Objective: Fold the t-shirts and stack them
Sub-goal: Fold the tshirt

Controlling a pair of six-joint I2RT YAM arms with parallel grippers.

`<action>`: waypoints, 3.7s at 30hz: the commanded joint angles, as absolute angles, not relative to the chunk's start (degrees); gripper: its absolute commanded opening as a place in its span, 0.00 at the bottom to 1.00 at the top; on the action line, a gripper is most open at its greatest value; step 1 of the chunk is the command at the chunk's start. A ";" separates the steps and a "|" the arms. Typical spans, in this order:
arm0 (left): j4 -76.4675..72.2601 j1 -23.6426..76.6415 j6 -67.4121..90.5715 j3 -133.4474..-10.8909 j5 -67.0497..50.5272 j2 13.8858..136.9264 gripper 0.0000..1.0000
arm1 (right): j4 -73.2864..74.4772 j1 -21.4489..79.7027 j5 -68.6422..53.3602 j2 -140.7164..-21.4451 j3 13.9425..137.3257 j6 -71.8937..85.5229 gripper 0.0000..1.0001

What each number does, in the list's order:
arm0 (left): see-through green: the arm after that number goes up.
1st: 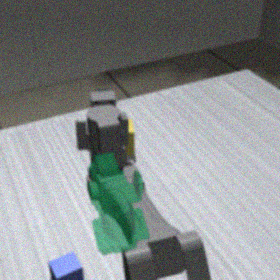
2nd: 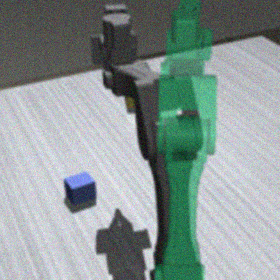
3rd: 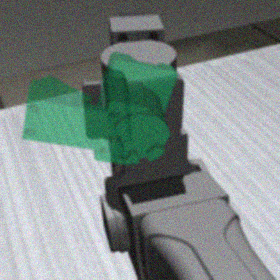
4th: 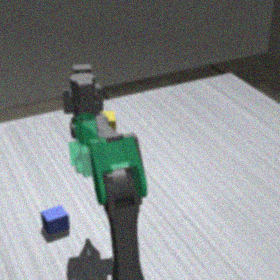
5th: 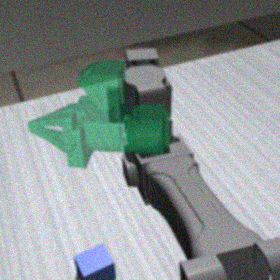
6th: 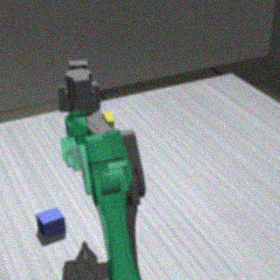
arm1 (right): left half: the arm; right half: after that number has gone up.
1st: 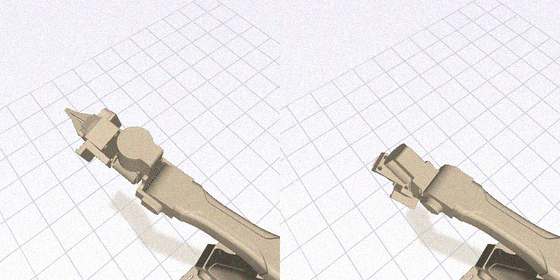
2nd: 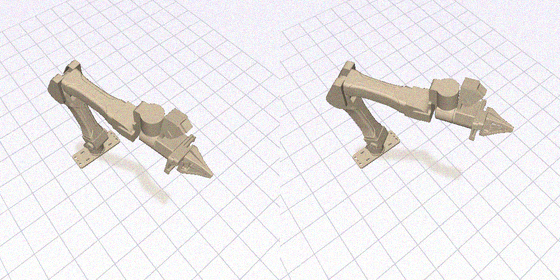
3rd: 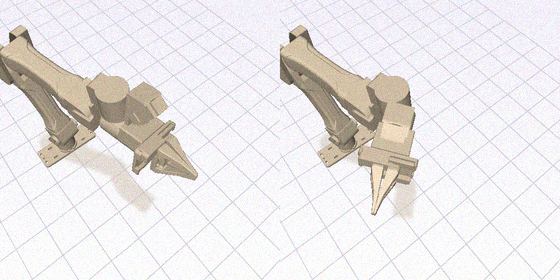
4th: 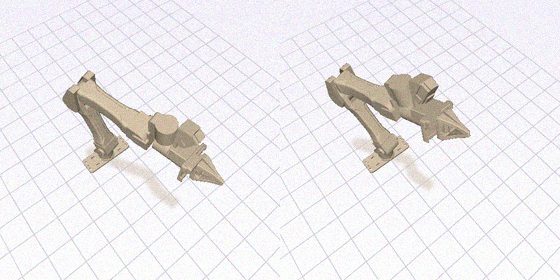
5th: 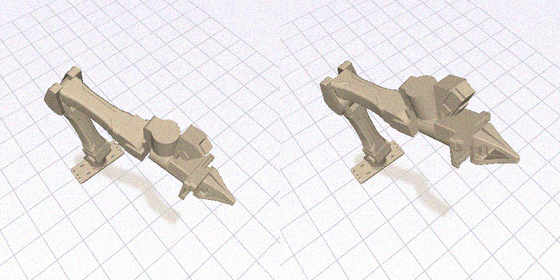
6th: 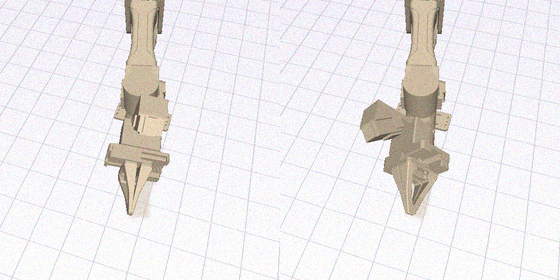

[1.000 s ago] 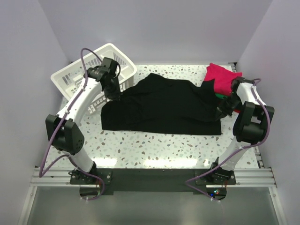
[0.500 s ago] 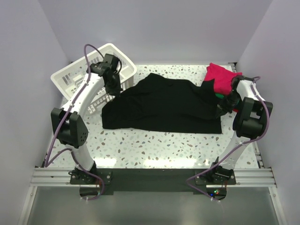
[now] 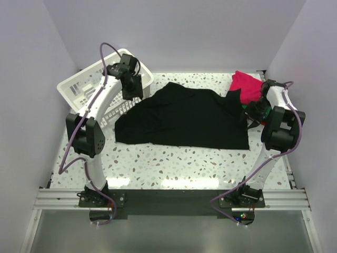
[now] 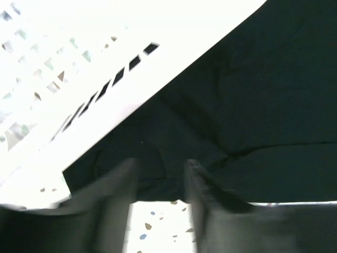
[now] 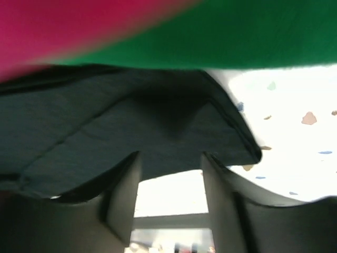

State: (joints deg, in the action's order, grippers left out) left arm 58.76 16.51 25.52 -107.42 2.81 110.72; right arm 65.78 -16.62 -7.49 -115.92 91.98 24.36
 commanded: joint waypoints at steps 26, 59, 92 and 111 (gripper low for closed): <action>31.65 16.70 27.68 -64.88 -11.43 88.07 0.68 | 49.57 -10.37 -16.52 -104.31 72.86 21.71 0.63; 25.05 16.79 24.35 -50.71 2.29 85.71 0.68 | 55.02 -11.07 4.92 -111.27 73.30 19.34 0.63; 18.36 20.39 40.07 -41.40 -8.09 85.53 0.63 | 55.36 -3.52 -8.97 -106.79 65.66 22.32 0.60; 36.64 22.41 55.98 -30.40 2.10 56.96 0.63 | 60.64 -2.72 -10.10 -92.65 51.77 24.00 0.60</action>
State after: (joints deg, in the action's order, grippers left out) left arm 31.38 21.08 53.23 -28.36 -1.98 59.53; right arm 59.00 -3.18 -9.82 -95.72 52.31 23.16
